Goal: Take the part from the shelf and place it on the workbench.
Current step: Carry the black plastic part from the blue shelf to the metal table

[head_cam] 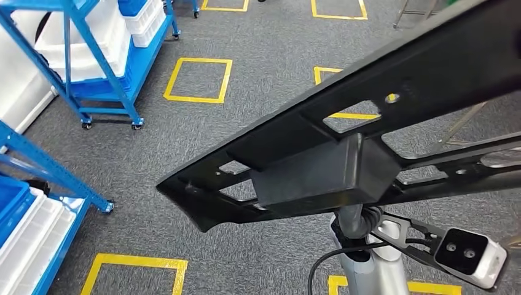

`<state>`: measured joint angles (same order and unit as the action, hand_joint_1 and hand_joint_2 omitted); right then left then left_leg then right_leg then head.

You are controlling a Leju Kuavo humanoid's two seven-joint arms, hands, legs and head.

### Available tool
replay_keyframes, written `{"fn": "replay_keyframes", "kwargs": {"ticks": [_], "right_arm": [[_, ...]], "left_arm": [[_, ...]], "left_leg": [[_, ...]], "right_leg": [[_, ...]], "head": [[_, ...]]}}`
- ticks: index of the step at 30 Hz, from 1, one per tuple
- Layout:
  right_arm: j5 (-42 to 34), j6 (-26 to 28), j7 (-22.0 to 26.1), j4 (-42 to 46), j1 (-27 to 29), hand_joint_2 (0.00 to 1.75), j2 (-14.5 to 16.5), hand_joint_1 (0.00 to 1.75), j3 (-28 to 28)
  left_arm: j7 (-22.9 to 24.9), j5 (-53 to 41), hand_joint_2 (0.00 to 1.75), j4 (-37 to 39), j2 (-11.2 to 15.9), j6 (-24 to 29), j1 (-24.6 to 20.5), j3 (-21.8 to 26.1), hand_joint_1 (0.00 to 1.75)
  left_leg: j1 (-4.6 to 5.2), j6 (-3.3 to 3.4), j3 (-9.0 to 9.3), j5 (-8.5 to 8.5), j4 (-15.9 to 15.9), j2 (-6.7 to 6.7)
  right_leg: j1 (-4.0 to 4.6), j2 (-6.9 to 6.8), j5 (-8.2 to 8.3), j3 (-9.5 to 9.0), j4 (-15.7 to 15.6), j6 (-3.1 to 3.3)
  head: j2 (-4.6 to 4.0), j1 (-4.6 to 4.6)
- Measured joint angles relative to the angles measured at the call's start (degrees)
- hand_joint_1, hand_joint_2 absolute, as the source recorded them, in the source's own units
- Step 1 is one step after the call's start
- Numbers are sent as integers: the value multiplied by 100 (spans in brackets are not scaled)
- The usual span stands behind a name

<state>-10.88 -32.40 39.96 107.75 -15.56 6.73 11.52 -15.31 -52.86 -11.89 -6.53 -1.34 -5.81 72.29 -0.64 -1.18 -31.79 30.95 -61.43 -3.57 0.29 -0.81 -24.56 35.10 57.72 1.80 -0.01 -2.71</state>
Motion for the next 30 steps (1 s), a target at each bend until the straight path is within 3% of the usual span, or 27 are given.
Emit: {"fn": "replay_keyframes", "kwargs": {"ticks": [2, 3, 4, 5, 6, 8, 10, 12, 13, 15, 17, 19, 20, 21, 23, 25, 26, 28, 30], "right_arm": [[41, 99, -1, -14, -31, 175, 5, 175, 43], [52, 142, -1, -17, -26, 175, 4, 175, 61], [59, 183, -1, -19, -11, 175, 1, 175, 77], [66, 220, -1, -16, 11, 175, -4, 175, 92], [75, 247, -1, -4, 40, 175, -11, 175, 107], [91, 274, -1, 45, 102, 175, -23, 175, 134], [119, 255, -1, 98, 137, 175, -27, 175, 171], [149, 250, -1, 126, 145, 175, -29, 175, 227], [152, 258, 0, 133, 145, 175, -33, 175, 255], [141, 282, 0, 138, 109, 175, -48, 175, 316], [128, 301, 0, 138, 63, 175, -64, 175, 392], [105, 331, 0, 138, 49, 175, -90, 175, 456], [88, 348, -1, 138, 47, 175, -107, 175, 478], [71, 362, -1, 138, 42, 175, -124, 175, 496], [44, 373, 0, 138, 15, 175, -148, 175, 527], [29, 376, 1, 138, -21, 175, -160, 175, 556], [25, 380, 1, 138, -32, 175, -166, 175, 566], [24, 391, 0, 139, -33, 175, -182, 175, 578], [30, 404, 0, 137, -41, 175, -201, 175, 593]], "left_arm": [[4, -37, 175, 0, -2, -36, 19, -1, 0], [8, -51, 175, 0, -3, -52, 38, -1, 0], [9, -62, 175, 0, -4, -68, 55, 0, 0], [11, -72, 175, 0, -6, -84, 63, 0, 0], [11, -80, 175, 0, -9, -96, 62, 0, 0], [7, -97, 175, 1, -15, -116, 55, -2, 0], [-10, -103, 175, 2, -22, -126, 59, -4, 0], [-53, -97, 175, 2, -28, -137, 55, -4, 0], [-85, -92, 175, 2, -31, -146, 44, -3, 0], [-153, -81, 175, 2, -31, -162, 21, -3, 0], [-190, -77, 175, 2, -17, -162, 29, -3, 0], [-189, -75, 175, 2, -8, -140, 47, -2, 0], [-184, -75, 175, 2, -5, -128, 47, -1, 0], [-179, -74, 175, 2, -5, -119, 43, -1, 0], [-175, -72, 175, 2, -5, -114, 36, -1, 0], [-169, -70, 175, 2, -5, -110, 37, -1, 0], [-163, -74, 175, 2, -5, -108, 38, -1, 0], [-137, -91, 175, 2, -11, -105, 28, -1, 0], [-109, -114, 175, 2, -17, -104, 16, -2, 0]], "left_leg": [[-12, -17, -337, 343, -711, 248], [-14, -27, -515, 451, -1041, 288], [-16, -35, -626, 446, -1209, 303], [-20, -42, -638, 325, -1160, 311], [-30, -48, -552, 109, -903, 335], [-66, -49, -258, -264, -172, 550], [-85, -16, -99, -350, 190, 749], [-72, 56, -80, -346, 219, 698], [-70, 95, -71, -360, 238, 632], [-79, 171, -46, -380, 275, 501], [-57, 215, -34, -372, 285, 354], [-36, 226, -30, -357, 284, 196], [-32, 226, -24, -347, 284, 124], [-27, 222, -11, -336, 284, 59], [-10, 196, 29, -304, 283, -54], [13, 150, 62, -268, 286, -156], [22, 124, 75, -255, 294, -209], [21, 74, 112, -227, 314, -292], [9, 35, 60, -70, 114, -117]], "right_leg": [[-5, 125, 1, -15, -13, 32], [-4, 201, -2, -16, -9, 41], [-4, 282, -6, -19, -1, 41], [-7, 365, -13, -21, 14, 34], [-15, 448, -24, -23, 38, 18], [-26, 592, -63, -6, 113, -35], [-39, 720, -74, 44, 166, -100], [-57, 845, -46, 87, 160, -174], [-60, 826, -49, 98, 171, -207], [-46, 552, -201, 220, 432, -264], [-54, 217, -543, 563, 1133, -308], [-70, 118, -742, 881, 1748, -327], [-70, 102, -692, 896, 1776, -322], [-64, 78, -546, 784, 1563, -304], [-13, -103, -215, 340, 744, -227], [59, -261, -89, 60, 201, -144], [86, -268, -107, 40, 138, -118], [74, -133, -79, 26, 86, -72], [30, -11, -40, -33, -4, -15]], "head": [[0, 0], [1, 0], [1, 0], [1, 0], [1, 0], [0, 1], [0, 1], [0, 0], [0, 1], [-1, 2], [0, 2], [1, 2], [0, 2], [0, 2], [0, 2], [0, 2], [0, 2], [1, 1], [0, 1]]}}
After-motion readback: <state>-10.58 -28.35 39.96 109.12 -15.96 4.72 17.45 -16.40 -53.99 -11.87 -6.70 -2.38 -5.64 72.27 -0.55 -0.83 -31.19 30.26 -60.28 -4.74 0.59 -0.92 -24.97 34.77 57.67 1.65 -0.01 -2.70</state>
